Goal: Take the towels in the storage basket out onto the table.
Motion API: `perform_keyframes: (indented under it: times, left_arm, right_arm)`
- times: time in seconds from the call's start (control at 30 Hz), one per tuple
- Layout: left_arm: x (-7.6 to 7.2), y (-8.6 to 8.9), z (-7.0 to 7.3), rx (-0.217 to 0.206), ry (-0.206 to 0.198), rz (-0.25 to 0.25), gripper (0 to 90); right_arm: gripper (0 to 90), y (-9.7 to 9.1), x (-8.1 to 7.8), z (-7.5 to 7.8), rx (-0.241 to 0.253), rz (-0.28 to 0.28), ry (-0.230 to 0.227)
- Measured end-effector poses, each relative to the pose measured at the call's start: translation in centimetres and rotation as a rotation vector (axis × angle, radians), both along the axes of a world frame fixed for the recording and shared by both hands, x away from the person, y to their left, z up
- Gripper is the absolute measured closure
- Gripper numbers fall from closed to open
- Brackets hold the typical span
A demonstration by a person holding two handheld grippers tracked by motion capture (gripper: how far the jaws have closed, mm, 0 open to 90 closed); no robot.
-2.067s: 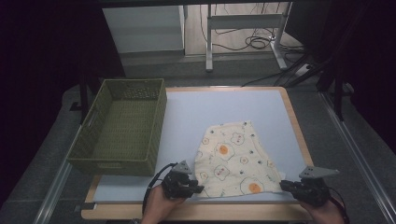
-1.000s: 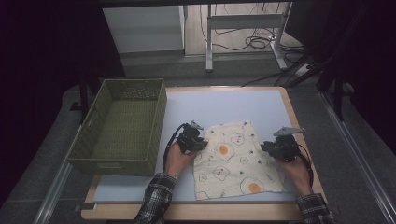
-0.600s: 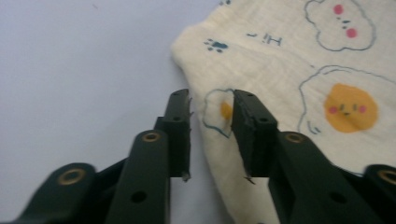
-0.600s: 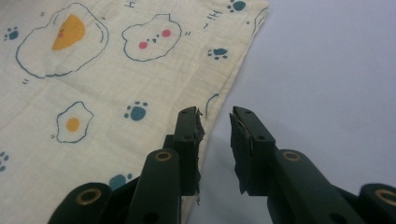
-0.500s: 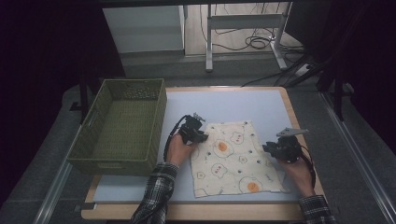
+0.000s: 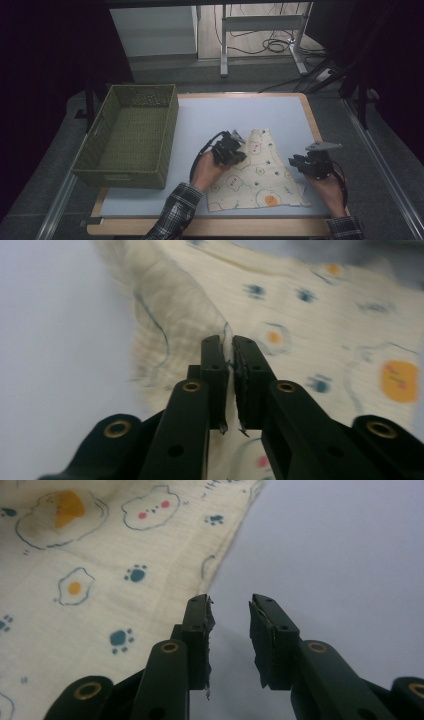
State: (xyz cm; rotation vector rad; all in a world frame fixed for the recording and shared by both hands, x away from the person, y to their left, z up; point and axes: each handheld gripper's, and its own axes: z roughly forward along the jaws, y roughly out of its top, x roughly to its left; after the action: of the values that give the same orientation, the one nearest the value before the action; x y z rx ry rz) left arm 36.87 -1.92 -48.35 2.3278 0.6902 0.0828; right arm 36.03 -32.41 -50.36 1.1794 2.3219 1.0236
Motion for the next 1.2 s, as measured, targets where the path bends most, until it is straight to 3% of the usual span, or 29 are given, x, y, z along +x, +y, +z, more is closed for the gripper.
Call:
perform_keyframes:
  times: [0.07, 0.23, 0.33, 0.5, 0.63, 0.83, 0.9, 0.93, 1.03, 1.2]
  left_arm:
    - [-0.6, -1.5, -1.3, 0.020, 0.044, -0.060, 78.6]
    - [-1.3, -2.7, -2.3, 0.052, 0.061, -0.112, 59.1]
    - [-1.1, -1.6, -1.1, 0.028, 0.032, -0.087, 51.5]
    - [0.4, 1.6, 1.2, 0.008, -0.037, 0.022, 49.2]
    - [1.8, 3.0, 0.9, -0.001, -0.031, 0.089, 53.1]
    - [3.2, 2.6, -1.9, 0.000, 0.027, 0.103, 51.2]
    - [3.2, 2.4, -2.2, 0.009, 0.027, 0.100, 55.6]
    - [3.2, 1.9, -2.9, 0.022, 0.024, 0.076, 66.4]
    - [3.0, 2.0, -2.5, 0.004, -0.012, 0.070, 80.7]
    - [3.1, 3.1, -0.8, -0.040, -0.052, 0.101, 84.9]
  right_arm:
    - [68.9, -0.5, -0.1, -0.2, 0.002, -0.011, 0.005]
    - [68.1, -1.3, -0.4, -0.5, 0.007, -0.027, 0.010]
    - [67.6, -1.6, -0.6, -0.5, 0.008, -0.031, 0.004]
    - [66.7, -2.2, -0.6, -0.3, 0.016, -0.044, -0.001]
    - [66.2, -1.9, -0.6, -0.2, 0.016, -0.041, 0.000]
    - [65.5, -1.1, -0.4, -0.3, 0.010, -0.022, 0.002]
    - [65.3, -0.9, -0.4, -0.2, 0.006, -0.018, 0.002]
    - [65.2, -0.7, -0.4, -0.2, 0.006, -0.014, 0.004]
    - [65.1, -0.5, -0.4, -0.3, 0.001, -0.009, 0.003]
    - [65.1, -0.5, -0.3, -0.3, 0.004, -0.011, 0.006]
